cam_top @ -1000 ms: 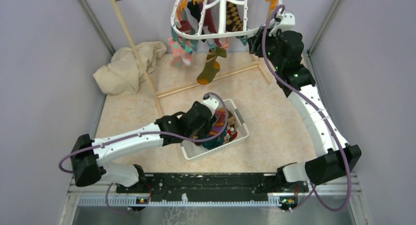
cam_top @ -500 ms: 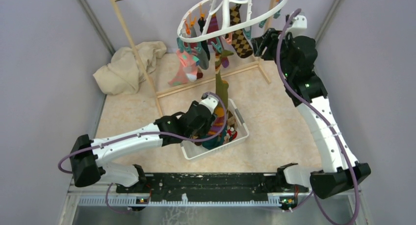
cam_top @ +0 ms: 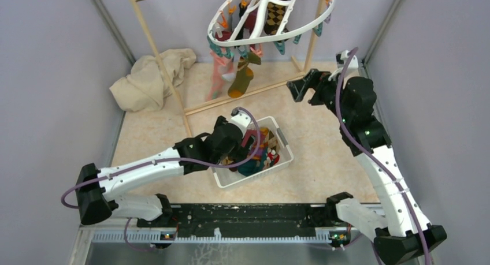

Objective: Remove the socks clipped to the hanger
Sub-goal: Place the sock in the bin, then remove the sock from the hanger.

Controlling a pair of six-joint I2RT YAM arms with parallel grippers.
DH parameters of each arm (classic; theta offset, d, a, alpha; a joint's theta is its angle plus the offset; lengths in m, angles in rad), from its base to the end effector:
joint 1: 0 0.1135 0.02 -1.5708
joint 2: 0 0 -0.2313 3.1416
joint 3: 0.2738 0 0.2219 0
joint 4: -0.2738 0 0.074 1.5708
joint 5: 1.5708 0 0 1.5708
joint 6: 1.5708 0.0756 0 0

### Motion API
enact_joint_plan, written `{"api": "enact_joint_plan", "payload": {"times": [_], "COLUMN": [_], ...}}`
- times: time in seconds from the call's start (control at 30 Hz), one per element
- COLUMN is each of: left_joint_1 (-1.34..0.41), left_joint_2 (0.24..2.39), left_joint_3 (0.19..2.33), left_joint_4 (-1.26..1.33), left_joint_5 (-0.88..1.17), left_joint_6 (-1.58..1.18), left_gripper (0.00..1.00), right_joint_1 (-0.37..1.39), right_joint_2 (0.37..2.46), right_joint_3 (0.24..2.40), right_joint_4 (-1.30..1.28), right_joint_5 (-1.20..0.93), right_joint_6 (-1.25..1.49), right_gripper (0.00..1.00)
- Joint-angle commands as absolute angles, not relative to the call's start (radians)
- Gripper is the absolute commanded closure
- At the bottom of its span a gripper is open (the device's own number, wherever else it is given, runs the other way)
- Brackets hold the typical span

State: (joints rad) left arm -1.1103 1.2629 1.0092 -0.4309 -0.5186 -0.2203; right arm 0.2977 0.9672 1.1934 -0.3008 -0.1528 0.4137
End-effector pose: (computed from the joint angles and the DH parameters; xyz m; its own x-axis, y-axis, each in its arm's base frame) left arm 0.1580 -0.2341 0.2501 -0.4069 0.3933 -0.8244 0.5313 0.8361 0.1366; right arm 0.2182 0.0790 0.3992 -0.2401 0.3419 -0.9085 -0.3697 0.8332 0.4113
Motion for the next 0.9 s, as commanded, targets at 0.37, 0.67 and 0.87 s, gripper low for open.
{"api": "enact_joint_plan", "payload": {"times": [0.37, 0.67, 0.87], "left_joint_1": [-1.115, -1.115, -1.115], "left_joint_2": [1.103, 1.038, 1.049], "left_joint_3": [0.936, 0.901, 0.889], "left_joint_4": [-0.404, -0.413, -0.399], "left_joint_5": [-0.452, -0.444, -0.464], "left_joint_6": [-0.306, -0.349, -0.352], "left_gripper": [0.01, 0.01, 0.01], "right_joint_1": [0.289, 0.288, 0.289], "right_joint_2": [0.791, 0.743, 0.763], "right_joint_3": [1.022, 1.004, 0.995], "right_joint_4": [-0.392, -0.408, -0.395], "right_joint_5": [-0.270, -0.307, -0.337], "right_joint_6": [0.436, 0.456, 0.456], "right_gripper": [0.02, 0.02, 0.02]}}
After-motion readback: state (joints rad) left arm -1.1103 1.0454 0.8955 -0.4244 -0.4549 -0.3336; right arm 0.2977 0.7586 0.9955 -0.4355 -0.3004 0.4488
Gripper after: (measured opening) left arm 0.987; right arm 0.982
